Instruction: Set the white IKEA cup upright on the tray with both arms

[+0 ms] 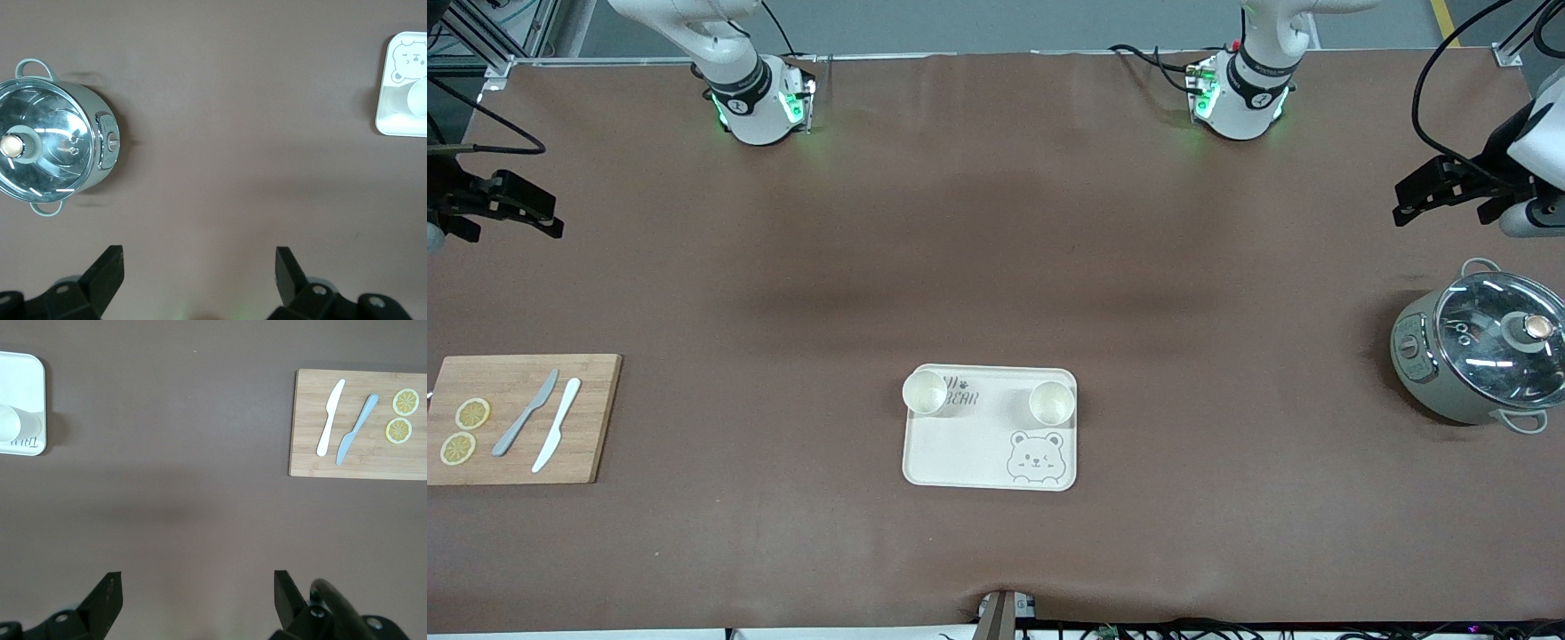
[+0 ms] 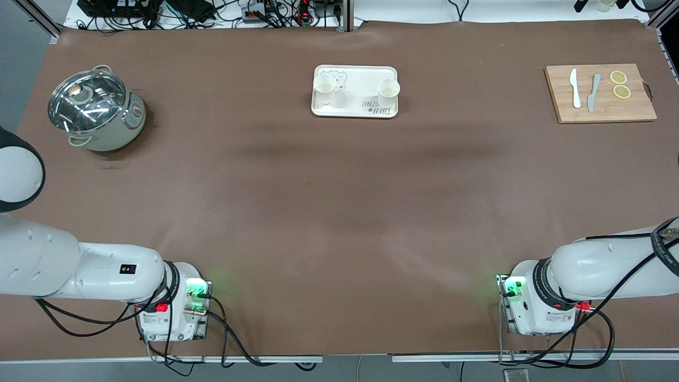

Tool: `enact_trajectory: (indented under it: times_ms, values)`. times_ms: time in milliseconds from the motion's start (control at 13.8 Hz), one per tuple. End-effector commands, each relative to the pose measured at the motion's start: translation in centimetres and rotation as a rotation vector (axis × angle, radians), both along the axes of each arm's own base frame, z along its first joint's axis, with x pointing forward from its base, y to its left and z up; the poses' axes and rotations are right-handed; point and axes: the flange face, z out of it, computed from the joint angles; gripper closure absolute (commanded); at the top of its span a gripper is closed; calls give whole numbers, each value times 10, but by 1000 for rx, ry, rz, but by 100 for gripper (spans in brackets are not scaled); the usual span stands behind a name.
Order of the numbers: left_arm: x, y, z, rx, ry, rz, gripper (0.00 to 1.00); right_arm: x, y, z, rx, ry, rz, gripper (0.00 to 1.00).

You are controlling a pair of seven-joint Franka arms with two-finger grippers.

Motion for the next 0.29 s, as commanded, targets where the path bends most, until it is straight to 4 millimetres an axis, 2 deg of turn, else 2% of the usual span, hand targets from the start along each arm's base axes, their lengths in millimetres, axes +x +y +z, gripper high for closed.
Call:
enact_trajectory:
  times_ms: [0,217]
  values:
    - [0,4,6,-6,-2,-10,0,-5,-4,6,-15,-4,6,0]
    - [-8,3,9,-4,26,-10,0,-4,-2,6,-15,-2,9,0]
